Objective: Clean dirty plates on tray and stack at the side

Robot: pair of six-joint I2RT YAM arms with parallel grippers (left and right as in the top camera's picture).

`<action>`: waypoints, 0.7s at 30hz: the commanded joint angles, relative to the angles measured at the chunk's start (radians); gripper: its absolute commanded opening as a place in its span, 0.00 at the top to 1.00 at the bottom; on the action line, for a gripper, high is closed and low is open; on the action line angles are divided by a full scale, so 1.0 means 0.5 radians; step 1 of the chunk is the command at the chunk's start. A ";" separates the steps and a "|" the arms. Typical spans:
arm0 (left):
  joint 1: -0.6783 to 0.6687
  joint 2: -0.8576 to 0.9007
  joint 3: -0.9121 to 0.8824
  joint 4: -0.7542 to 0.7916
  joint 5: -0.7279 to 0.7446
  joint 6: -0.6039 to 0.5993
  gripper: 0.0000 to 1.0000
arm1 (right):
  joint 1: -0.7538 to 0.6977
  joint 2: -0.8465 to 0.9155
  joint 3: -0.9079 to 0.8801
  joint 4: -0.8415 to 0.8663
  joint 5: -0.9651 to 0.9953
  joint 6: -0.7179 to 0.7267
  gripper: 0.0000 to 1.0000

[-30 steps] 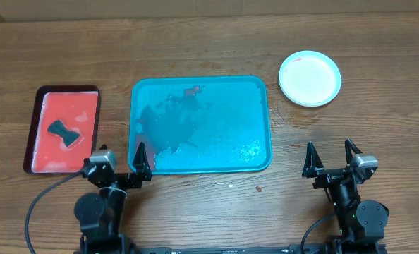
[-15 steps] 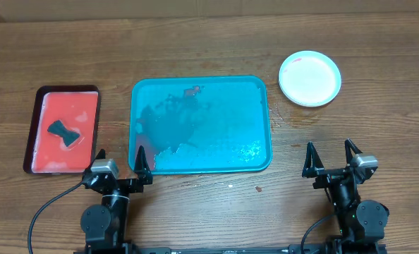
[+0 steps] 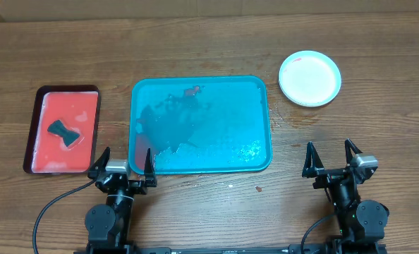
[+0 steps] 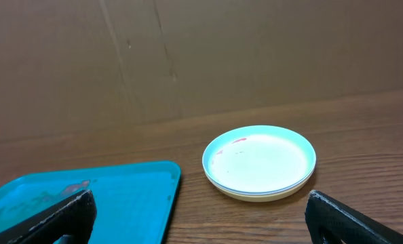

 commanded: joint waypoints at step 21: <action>-0.014 -0.025 -0.008 -0.008 -0.135 -0.122 0.00 | 0.009 -0.020 -0.021 0.011 -0.003 -0.008 0.00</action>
